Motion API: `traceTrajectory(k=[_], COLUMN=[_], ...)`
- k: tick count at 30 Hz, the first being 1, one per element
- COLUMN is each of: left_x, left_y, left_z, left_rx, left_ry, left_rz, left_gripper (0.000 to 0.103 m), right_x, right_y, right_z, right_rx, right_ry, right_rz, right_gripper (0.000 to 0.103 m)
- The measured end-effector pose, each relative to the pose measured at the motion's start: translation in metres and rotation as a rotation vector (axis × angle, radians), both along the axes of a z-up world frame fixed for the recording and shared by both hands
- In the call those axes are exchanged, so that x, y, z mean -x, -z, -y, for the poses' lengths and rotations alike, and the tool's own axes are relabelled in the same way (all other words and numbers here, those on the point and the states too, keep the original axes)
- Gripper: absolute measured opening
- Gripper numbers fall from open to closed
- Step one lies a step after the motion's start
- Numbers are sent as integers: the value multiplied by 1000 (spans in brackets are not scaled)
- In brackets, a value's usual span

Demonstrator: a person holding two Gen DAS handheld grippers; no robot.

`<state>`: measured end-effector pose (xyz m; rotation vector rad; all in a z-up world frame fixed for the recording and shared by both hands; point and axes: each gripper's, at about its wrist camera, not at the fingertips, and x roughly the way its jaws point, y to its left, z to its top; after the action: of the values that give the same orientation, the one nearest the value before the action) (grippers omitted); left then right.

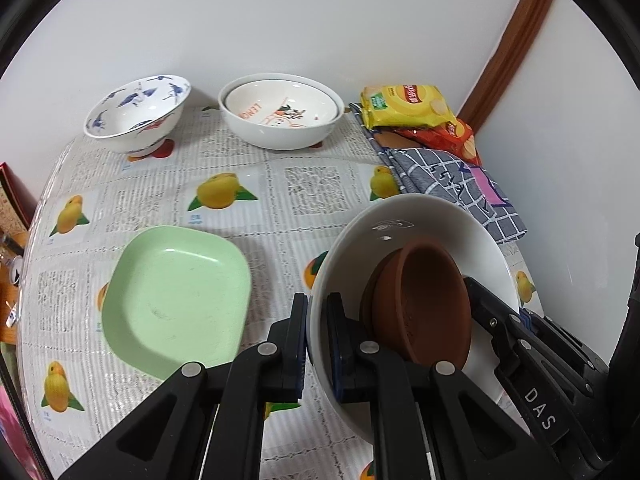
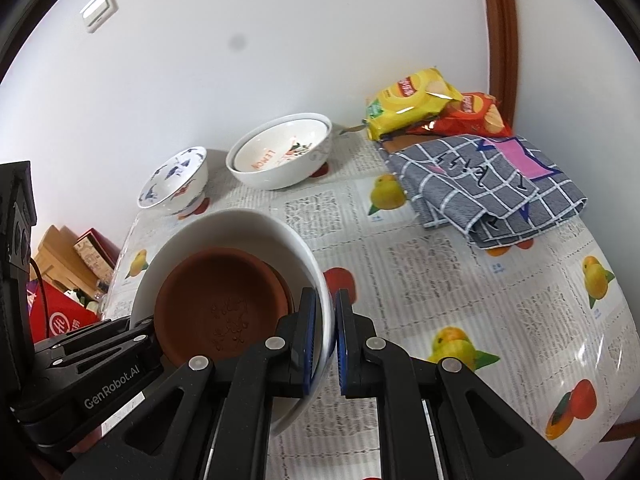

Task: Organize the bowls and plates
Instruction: 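Lift the white bowl with both tools and carry it over the light-green plate stack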

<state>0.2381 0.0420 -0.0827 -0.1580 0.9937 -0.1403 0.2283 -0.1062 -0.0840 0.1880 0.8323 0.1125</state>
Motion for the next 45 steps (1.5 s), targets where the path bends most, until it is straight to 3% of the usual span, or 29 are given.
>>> traceTrajectory(k=[23, 45], left_x=[14, 9], left_y=[-4, 14], left_z=[-60, -108], left_rx=[16, 25], left_ry=[-69, -131], left_rz=[9, -10], left_gripper=[10, 10], right_x=[0, -19], right_y=[-1, 15], right_z=[-58, -105], right_rx=[10, 16], right_ry=[-74, -139], right_rz=[12, -9], right_gripper=[10, 10])
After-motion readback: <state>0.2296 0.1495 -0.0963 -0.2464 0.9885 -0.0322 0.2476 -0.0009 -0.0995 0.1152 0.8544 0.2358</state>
